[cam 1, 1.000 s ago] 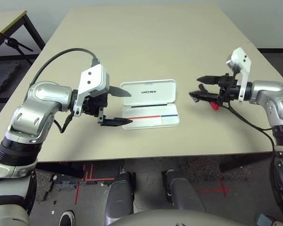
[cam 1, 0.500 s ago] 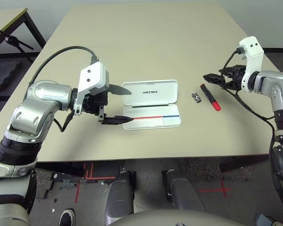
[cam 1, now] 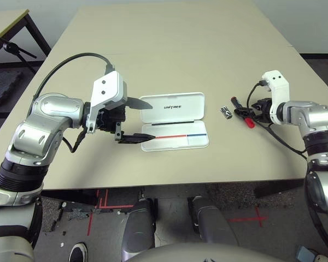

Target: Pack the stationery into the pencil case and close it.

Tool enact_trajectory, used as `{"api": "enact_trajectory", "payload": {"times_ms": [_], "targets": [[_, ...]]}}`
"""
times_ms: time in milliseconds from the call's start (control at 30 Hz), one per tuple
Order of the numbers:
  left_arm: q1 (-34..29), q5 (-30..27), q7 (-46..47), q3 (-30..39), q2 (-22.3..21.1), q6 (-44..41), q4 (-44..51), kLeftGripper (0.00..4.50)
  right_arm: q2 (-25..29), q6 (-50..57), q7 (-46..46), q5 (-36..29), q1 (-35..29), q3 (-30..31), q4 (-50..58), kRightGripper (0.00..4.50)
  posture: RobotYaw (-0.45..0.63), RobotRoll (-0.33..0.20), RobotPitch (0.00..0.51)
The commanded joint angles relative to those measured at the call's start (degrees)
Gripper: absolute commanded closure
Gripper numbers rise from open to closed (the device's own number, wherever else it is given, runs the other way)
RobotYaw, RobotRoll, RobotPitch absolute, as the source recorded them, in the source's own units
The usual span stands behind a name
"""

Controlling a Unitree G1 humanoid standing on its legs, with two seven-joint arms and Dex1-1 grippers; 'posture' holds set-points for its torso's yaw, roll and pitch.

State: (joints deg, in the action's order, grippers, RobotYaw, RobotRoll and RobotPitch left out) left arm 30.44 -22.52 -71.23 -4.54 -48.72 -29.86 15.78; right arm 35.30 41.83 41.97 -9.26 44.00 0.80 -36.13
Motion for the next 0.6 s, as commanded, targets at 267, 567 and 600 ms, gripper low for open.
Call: {"api": "enact_trajectory", "payload": {"times_ms": [267, 567, 600], "targets": [[-1.05, -0.63, 0.31, 0.38, -1.9, -0.75, 1.81, 0.0, 1.25, -3.34, -0.35, 2.97, 1.52, 0.79, -3.68, 3.2, -0.04, 0.0, 0.142], [-1.49, -0.43, 0.43, 0.66, -2.66, -0.13, 1.49, 0.0, 6.01, -8.67, 10.1, 5.51, 2.18, 5.76, 7.15, 4.02, -0.03, 0.0, 0.14], [-1.5, -0.37, 0.4, 0.65, -2.7, -0.06, 1.42, 0.0, 6.57, -8.98, 11.48, 5.48, 2.25, 6.09, 8.41, 4.02, -0.03, 0.0, 0.14]]}}
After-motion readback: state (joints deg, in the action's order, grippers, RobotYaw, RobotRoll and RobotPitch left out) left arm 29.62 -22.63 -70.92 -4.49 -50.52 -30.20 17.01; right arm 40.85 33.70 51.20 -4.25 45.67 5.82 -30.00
